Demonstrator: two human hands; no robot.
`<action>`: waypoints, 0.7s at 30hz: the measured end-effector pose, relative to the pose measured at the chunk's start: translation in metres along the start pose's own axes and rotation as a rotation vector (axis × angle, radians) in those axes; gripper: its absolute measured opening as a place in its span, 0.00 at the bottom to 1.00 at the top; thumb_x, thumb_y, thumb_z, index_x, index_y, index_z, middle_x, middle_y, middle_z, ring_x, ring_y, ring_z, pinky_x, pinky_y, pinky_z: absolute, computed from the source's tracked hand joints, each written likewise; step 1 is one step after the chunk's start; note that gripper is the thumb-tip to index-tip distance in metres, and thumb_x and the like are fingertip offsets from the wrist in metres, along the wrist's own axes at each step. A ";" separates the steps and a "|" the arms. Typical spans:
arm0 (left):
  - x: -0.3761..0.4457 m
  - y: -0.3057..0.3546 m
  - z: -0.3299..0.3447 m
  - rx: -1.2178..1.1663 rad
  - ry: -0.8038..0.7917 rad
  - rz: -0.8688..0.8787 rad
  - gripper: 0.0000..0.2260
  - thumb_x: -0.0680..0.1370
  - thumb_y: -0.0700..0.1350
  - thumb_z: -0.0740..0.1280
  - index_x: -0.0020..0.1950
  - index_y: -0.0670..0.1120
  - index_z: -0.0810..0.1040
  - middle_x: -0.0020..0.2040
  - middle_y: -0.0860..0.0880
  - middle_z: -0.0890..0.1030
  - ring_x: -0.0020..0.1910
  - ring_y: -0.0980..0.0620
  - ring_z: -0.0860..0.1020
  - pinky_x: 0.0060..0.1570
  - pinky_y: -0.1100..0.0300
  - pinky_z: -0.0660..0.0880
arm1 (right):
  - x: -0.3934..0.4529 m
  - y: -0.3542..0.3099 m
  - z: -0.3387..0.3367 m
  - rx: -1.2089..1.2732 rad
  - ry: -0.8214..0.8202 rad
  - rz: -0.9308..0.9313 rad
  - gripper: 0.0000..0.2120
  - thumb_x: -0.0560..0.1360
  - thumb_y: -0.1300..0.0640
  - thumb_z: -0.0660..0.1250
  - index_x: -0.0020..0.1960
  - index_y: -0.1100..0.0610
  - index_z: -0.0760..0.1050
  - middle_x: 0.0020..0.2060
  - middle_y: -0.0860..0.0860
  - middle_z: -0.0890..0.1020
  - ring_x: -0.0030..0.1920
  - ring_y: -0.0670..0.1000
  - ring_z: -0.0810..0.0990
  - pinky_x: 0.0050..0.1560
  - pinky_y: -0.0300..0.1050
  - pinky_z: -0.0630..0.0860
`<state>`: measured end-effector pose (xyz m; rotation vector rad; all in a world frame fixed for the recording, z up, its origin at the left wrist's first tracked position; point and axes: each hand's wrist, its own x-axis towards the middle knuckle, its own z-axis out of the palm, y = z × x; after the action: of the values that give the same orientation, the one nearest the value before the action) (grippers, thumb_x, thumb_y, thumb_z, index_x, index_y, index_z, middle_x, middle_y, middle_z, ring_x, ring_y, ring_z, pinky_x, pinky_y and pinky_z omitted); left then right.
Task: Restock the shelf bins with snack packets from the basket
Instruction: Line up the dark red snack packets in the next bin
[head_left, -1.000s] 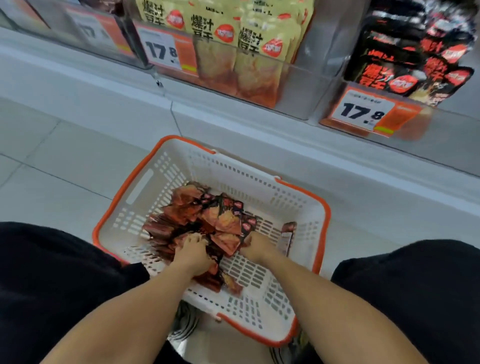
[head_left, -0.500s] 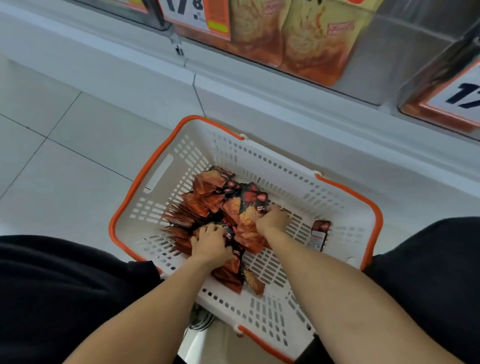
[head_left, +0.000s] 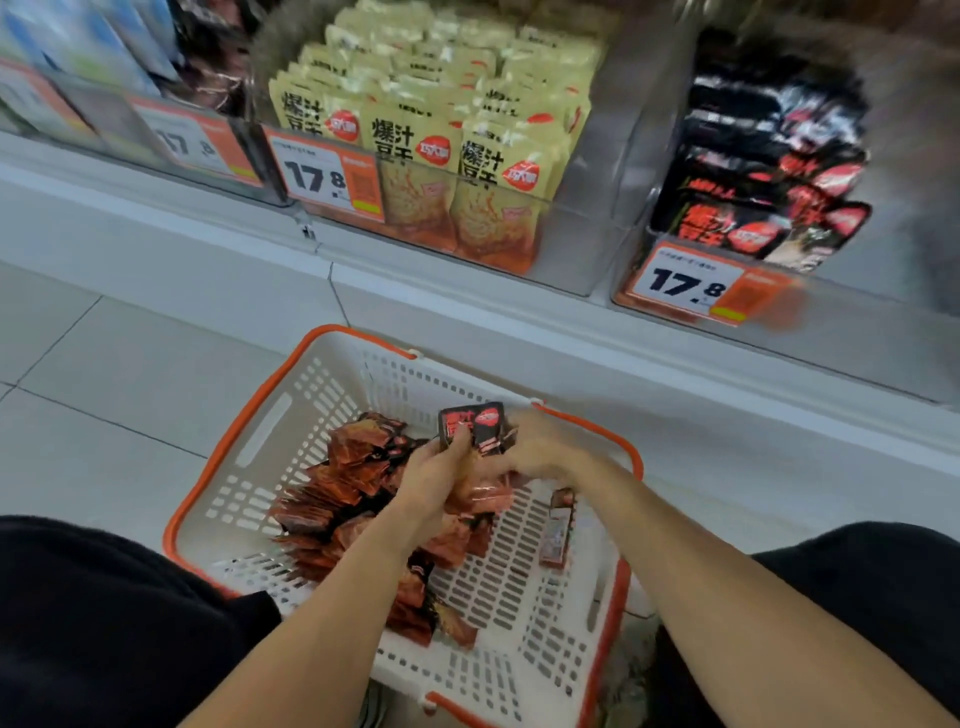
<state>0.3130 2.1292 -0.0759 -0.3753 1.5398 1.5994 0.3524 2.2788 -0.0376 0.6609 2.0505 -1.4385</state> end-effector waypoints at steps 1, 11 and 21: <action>-0.010 0.011 0.013 0.028 -0.045 0.057 0.15 0.80 0.52 0.68 0.54 0.40 0.82 0.44 0.41 0.86 0.39 0.43 0.84 0.38 0.51 0.80 | -0.019 -0.008 -0.018 -0.037 0.053 -0.038 0.15 0.73 0.59 0.76 0.59 0.58 0.79 0.48 0.54 0.85 0.46 0.53 0.85 0.46 0.48 0.84; -0.103 0.084 0.126 0.280 -0.074 0.869 0.10 0.77 0.53 0.71 0.51 0.48 0.78 0.44 0.55 0.83 0.44 0.57 0.81 0.46 0.60 0.77 | -0.189 -0.021 -0.141 0.035 0.601 -0.565 0.14 0.77 0.60 0.71 0.58 0.47 0.73 0.44 0.51 0.86 0.42 0.54 0.85 0.44 0.50 0.82; -0.089 0.142 0.188 0.918 0.212 1.353 0.39 0.76 0.55 0.70 0.77 0.36 0.58 0.73 0.40 0.68 0.72 0.42 0.65 0.73 0.51 0.59 | -0.213 0.013 -0.232 -0.031 1.335 -0.622 0.11 0.74 0.51 0.73 0.52 0.50 0.72 0.43 0.45 0.81 0.42 0.52 0.84 0.47 0.60 0.80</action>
<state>0.3238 2.2884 0.1182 1.2857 2.7118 1.4283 0.4814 2.4846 0.1632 1.2556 3.5279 -1.3677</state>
